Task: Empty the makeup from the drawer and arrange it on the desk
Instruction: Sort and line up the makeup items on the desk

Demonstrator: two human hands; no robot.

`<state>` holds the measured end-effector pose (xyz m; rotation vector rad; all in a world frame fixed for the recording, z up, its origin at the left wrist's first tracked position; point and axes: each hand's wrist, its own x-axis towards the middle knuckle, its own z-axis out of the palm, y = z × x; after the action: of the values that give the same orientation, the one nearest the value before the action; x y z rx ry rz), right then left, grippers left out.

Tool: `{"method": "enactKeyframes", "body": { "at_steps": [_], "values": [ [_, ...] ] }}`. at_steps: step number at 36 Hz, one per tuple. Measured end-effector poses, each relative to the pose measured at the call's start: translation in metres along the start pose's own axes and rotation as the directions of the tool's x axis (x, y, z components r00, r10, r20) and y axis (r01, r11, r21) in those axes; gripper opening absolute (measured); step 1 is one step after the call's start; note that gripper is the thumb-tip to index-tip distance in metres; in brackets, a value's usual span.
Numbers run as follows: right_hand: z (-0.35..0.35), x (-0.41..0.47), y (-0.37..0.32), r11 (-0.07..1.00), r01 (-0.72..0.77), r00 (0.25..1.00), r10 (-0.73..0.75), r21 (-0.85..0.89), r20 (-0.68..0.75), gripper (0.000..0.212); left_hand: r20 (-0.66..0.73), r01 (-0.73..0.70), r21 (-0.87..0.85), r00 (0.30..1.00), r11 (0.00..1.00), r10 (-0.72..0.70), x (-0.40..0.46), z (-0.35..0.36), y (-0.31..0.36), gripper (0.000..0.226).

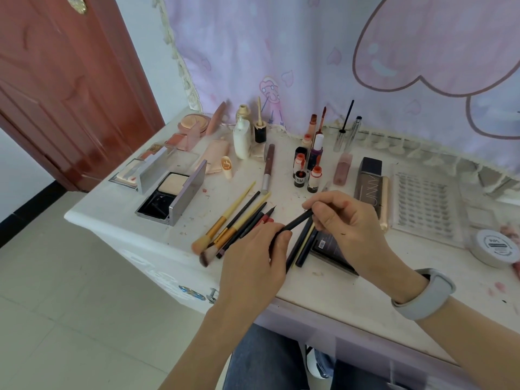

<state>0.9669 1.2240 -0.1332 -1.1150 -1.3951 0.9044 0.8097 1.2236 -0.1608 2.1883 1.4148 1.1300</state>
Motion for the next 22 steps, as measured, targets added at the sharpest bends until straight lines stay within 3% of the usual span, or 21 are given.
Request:
{"method": "enactKeyframes", "body": {
  "at_steps": [6, 11, 15, 19, 22],
  "values": [
    [0.002, 0.000, 0.001, 1.000, 0.001, 1.000, -0.001, 0.015, 0.019, 0.014, -0.042, -0.022, 0.039, 0.999, 0.999, 0.023, 0.002, -0.003, 0.004, 0.024],
    [0.001, 0.000, 0.003, 0.999, 0.020, 1.000, -0.020, -0.041, -0.005, 0.028, -0.053, -0.019, 0.045, 0.998, 0.999, 0.022, 0.002, -0.001, 0.004, 0.029],
    [-0.001, 0.001, 0.000, 0.996, 0.057, 0.998, -0.058, -0.062, -0.017, 0.026, -0.028, -0.008, 0.034, 1.000, 0.999, 0.009, 0.003, -0.003, 0.004, 0.027],
    [-0.008, 0.006, -0.006, 0.998, 0.046, 0.999, -0.046, -0.036, -0.010, 0.013, 0.095, 0.075, 0.014, 0.993, 0.997, -0.076, 0.004, -0.006, 0.002, 0.042],
    [-0.017, 0.015, -0.003, 1.000, -0.006, 0.989, 0.008, 0.015, -0.147, 0.014, 0.160, 0.149, 0.013, 0.976, 0.989, -0.149, 0.002, -0.006, -0.004, 0.035]
  ]
}}
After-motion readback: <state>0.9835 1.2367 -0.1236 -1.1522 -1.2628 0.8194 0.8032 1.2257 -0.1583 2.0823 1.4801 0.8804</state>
